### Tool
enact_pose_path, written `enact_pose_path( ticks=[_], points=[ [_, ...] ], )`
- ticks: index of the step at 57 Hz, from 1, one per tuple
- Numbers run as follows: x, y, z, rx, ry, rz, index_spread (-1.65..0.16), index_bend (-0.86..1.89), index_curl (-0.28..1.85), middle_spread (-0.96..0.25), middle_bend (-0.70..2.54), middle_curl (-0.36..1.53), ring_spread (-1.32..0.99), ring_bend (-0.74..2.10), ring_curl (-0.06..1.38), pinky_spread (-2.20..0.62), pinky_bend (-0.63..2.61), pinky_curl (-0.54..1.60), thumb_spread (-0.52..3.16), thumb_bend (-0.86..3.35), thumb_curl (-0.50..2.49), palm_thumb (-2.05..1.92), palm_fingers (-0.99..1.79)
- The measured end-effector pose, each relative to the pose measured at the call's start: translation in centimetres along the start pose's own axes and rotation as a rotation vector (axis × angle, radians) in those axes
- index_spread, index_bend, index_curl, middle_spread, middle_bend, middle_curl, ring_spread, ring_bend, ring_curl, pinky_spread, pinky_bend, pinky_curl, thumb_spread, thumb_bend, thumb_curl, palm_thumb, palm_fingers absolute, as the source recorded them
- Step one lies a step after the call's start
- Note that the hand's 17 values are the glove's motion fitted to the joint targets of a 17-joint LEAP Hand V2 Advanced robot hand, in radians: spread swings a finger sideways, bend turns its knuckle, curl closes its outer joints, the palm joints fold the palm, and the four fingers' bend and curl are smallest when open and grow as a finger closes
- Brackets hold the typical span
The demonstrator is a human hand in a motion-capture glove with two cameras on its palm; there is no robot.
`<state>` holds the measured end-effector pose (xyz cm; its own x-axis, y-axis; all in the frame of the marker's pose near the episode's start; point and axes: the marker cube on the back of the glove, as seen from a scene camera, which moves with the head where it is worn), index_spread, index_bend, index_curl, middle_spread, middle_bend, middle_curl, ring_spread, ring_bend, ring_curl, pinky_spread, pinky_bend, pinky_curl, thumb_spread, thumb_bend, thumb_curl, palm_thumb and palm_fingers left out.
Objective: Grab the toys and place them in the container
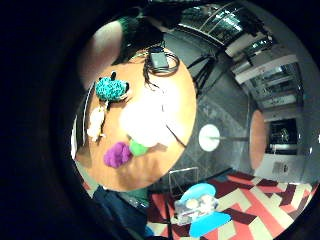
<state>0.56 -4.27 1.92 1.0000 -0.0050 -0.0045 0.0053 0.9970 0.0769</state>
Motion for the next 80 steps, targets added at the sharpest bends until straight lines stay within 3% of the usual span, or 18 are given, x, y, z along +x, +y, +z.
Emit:
enact_pose_path(
  ticks=[10, 23, 29, 34, 39, 49, 69, 80],
  points=[
    [2.0, -1.7, 5.6, -0.150, -0.017, 0.068, -0.23, 0.04, 0.14, -0.02, 0.09, 0.20, -0.02, 0.18, 0.15, 0.05, 0.87, 0.35, 1.35, 0.10, 0.22, 0.14, -0.33],
    [3.7, -2.2, 13.9, -0.262, -0.045, 0.059, -0.25, 0.07, 0.13, -0.03, 0.10, 0.19, 0.00, 0.16, 0.18, 0.06, 0.89, 0.36, 1.23, 0.00, 0.25, 0.09, -0.35],
    [3.6, -2.0, 16.1, -0.262, -0.001, 0.057, -0.27, 0.10, 0.14, -0.06, 0.13, 0.19, -0.01, 0.21, 0.20, 0.06, 0.89, 0.36, 1.20, -0.01, 0.26, 0.10, -0.19],
    [3.6, -2.0, 16.5, -0.239, 0.003, 0.042, -0.29, 0.13, 0.14, -0.09, 0.29, 0.24, -0.07, 0.48, 0.25, 0.03, 0.83, 0.33, 1.28, 0.07, 0.30, 0.25, 0.28],
    [3.5, -2.1, 16.8, -0.175, 0.018, 0.024, -0.28, 0.14, 0.14, -0.11, 0.36, 0.27, -0.16, 0.69, 0.31, -0.05, 0.81, 0.31, 1.33, 0.16, 0.36, 0.42, 0.52],
    [3.6, -1.6, 14.7, -0.115, -0.025, 0.021, -0.28, 0.19, 0.12, -0.16, 0.62, 0.39, -0.33, 1.02, 0.44, -0.29, 0.99, 0.39, 1.08, 0.24, 0.53, 0.70, 1.15],
    [2.8, 2.6, 1.7, 0.042, -0.009, 0.018, -0.40, 0.63, 0.26, -0.19, 1.01, 0.64, -0.35, 1.32, 0.60, -0.39, 1.12, 0.54, 0.68, 0.20, 0.74, 0.72, 1.16],
    [-0.6, 2.7, -0.5, 0.078, -0.059, -0.045, -0.44, 0.80, 0.36, -0.19, 1.09, 0.72, -0.33, 1.41, 0.63, -0.40, 1.17, 0.60, 0.57, 0.19, 0.84, 0.71, 1.07]
  ],
)
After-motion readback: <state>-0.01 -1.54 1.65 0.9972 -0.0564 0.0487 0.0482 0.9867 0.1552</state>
